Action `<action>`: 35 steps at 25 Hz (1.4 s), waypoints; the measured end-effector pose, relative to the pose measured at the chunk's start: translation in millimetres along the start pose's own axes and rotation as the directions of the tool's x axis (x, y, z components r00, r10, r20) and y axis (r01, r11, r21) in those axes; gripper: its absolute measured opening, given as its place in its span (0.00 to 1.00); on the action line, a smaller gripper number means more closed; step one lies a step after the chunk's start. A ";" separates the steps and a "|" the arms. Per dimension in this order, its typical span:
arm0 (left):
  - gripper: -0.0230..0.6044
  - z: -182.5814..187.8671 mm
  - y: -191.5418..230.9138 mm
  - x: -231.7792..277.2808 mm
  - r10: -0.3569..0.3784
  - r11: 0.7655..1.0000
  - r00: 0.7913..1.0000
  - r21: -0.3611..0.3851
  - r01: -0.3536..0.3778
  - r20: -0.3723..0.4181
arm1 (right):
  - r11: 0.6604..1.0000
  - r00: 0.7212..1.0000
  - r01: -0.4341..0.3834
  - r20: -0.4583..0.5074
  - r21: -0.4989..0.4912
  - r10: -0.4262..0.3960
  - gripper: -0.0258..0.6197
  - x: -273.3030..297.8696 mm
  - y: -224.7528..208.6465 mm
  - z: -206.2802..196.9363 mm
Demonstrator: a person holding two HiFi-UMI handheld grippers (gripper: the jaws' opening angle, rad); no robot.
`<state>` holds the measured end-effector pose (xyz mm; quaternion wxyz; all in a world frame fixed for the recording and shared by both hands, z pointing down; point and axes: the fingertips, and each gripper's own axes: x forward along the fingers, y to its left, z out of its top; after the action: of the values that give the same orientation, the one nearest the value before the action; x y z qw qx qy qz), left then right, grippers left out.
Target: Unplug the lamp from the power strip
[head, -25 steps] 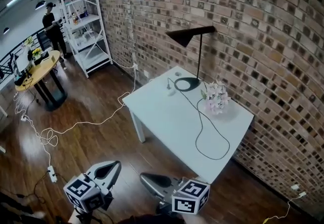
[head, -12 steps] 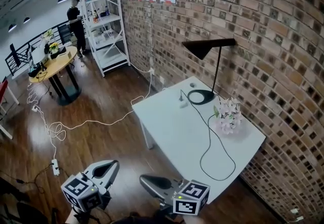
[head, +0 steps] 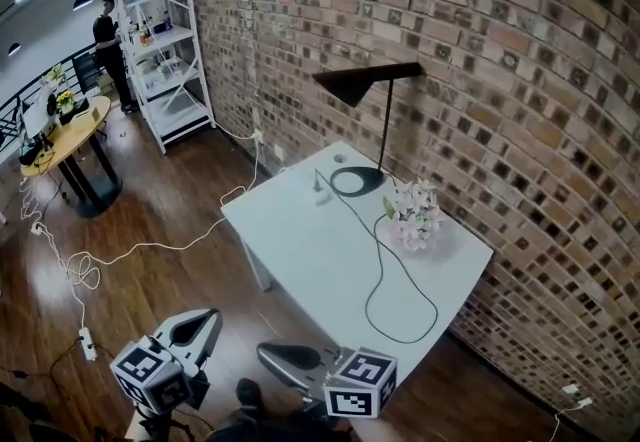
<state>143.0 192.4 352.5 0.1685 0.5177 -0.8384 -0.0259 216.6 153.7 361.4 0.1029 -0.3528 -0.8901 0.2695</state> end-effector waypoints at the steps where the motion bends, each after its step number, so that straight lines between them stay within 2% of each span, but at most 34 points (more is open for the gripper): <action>1: 0.06 1.2 -0.8 4.0 -0.017 1.000 1.000 0.000 0.017 0.003 | 1.000 1.000 0.017 0.003 -0.003 -0.017 0.02 -1.6 -2.7 2.1; 4: 0.06 2.7 3.2 11.5 -0.052 0.999 0.999 -0.002 0.052 0.006 | 0.998 0.998 0.057 0.011 -0.011 -0.057 0.02 0.1 -9.9 6.9; 9: 0.06 8.2 28.7 13.3 -0.082 0.996 0.997 -0.022 0.082 0.018 | 0.997 0.997 0.076 -0.018 -0.026 -0.076 0.02 26.6 -13.4 8.9; 24: 0.06 34.0 155.4 8.0 -0.122 0.989 0.990 -0.080 0.128 0.072 | 0.986 0.984 0.146 -0.091 -0.080 -0.153 0.02 145.4 -35.8 26.3; 35: 0.06 29.9 228.0 -3.8 -0.141 0.982 0.987 -0.113 0.149 0.078 | 0.975 0.970 0.188 -0.130 -0.121 -0.203 0.02 216.6 -45.9 20.0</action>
<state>-60.6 297.2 373.0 0.1673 0.5652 -0.8009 -0.1055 24.7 265.8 368.6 0.1729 -0.2866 -0.9243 0.1837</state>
